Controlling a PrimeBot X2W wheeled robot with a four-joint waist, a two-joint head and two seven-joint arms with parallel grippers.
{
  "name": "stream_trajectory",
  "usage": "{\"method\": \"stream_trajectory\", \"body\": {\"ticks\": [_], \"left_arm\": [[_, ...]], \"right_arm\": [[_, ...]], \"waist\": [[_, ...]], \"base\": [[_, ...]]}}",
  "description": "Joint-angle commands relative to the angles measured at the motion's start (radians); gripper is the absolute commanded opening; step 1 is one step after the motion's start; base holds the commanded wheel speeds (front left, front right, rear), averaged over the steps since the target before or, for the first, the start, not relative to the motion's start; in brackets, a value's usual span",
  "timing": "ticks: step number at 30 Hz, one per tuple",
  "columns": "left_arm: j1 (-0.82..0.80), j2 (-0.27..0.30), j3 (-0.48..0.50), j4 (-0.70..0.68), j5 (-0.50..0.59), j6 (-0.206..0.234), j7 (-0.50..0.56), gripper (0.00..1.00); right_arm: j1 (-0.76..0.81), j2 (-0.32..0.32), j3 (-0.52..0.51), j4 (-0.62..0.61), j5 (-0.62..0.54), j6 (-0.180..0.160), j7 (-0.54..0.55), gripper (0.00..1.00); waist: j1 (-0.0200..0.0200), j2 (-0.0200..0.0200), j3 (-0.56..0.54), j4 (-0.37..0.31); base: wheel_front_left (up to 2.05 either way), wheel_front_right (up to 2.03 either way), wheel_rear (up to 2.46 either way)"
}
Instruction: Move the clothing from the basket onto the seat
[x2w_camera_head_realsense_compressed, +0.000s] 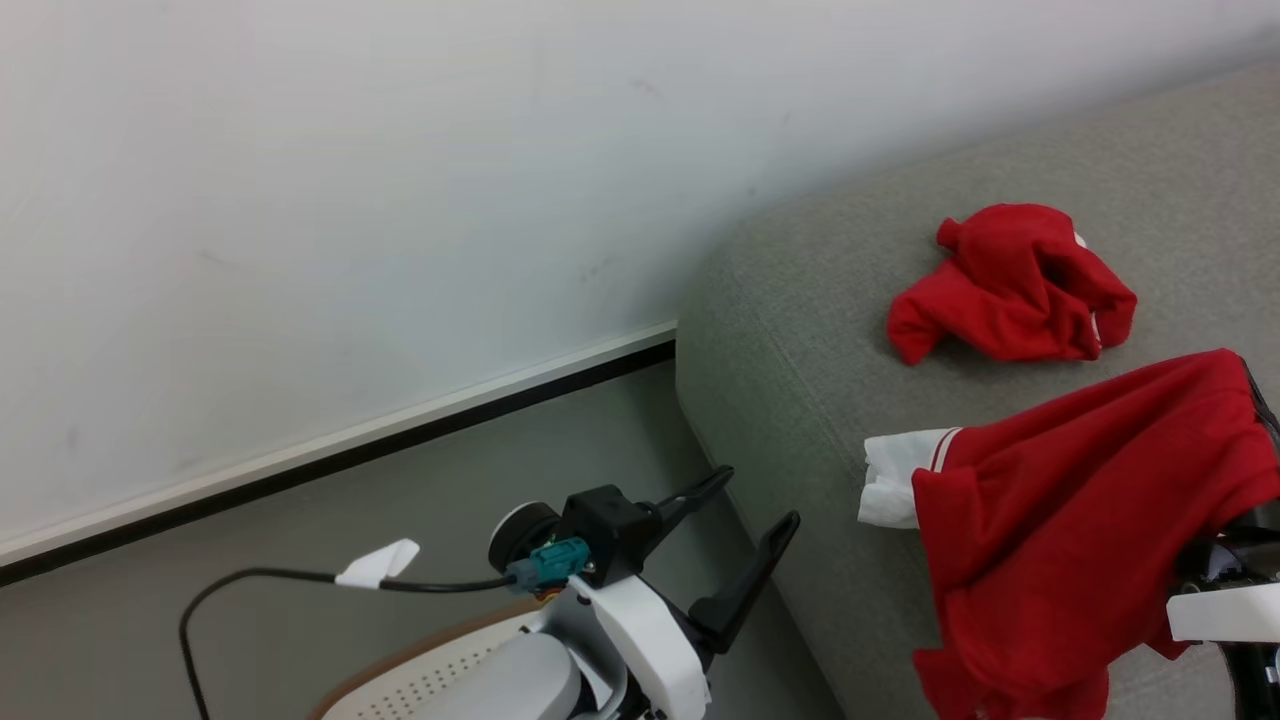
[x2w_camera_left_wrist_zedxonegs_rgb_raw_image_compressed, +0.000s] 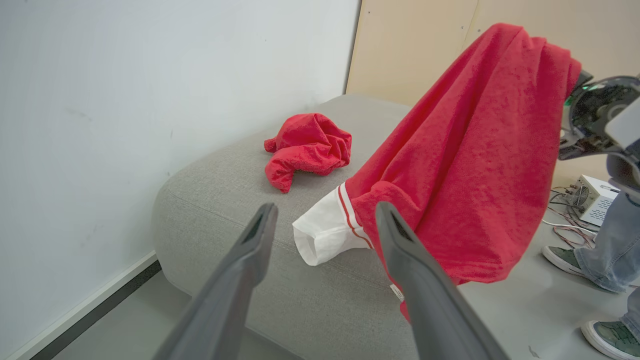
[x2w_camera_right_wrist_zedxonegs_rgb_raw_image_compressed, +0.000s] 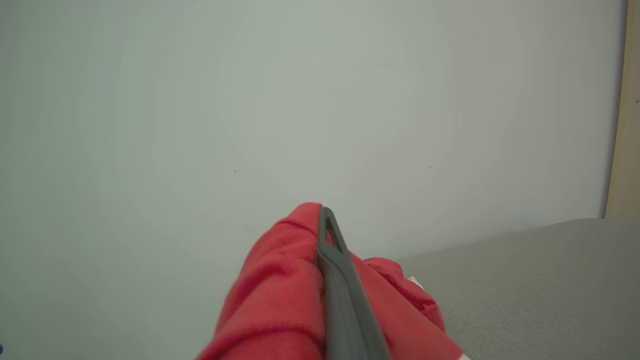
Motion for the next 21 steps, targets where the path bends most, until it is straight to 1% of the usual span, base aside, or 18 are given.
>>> {"method": "stream_trajectory", "body": {"ticks": [1,4,8,13,17,19,21], "left_arm": [[-0.01,0.007,0.0,0.006,0.013,-0.001,-0.008,1.0],[-0.019,0.007,-0.006,0.02,0.018,-0.003,-0.014,1.0],[-0.032,0.004,-0.01,0.029,0.025,-0.006,-0.018,1.0],[-0.051,0.004,-0.014,0.035,0.023,-0.013,-0.017,1.0],[-0.072,0.011,-0.02,0.036,0.032,-0.02,-0.009,1.0],[-0.085,0.017,-0.023,0.032,0.037,-0.02,0.0,1.0],[-0.1,0.023,-0.024,0.025,0.04,-0.02,0.008,1.0]], "right_arm": [[0.006,0.005,-0.005,-0.014,0.006,-0.002,0.0,0.0],[0.004,0.032,-0.012,-0.039,0.071,-0.002,0.0,0.0],[-0.005,0.021,-0.009,-0.057,0.103,-0.002,0.0,0.0],[-0.043,0.012,-0.017,-0.048,0.127,-0.002,0.0,0.0],[-0.11,-0.017,-0.028,-0.013,0.153,-0.002,0.0,0.0],[-0.153,-0.043,-0.036,0.004,0.166,-0.002,0.0,0.0],[-0.203,-0.067,-0.057,0.018,0.206,-0.002,0.0,0.0]], "waist": [[0.0,-0.0001,0.027,-0.039],[0.0,-0.0001,0.045,-0.064],[0.0,-0.0001,0.068,-0.081],[0.0,-0.0001,0.106,-0.08],[0.0,-0.0001,0.151,-0.067],[0.0,-0.0001,0.181,-0.055],[0.0,-0.0001,0.216,-0.041]], "base": [[0.0,0.0,0.0],[0.0,0.0,0.0],[0.0,0.0,0.0],[0.0,0.0,0.0],[0.0,0.0,0.0],[0.0,0.0,0.0],[0.0,0.0,0.0]]}}
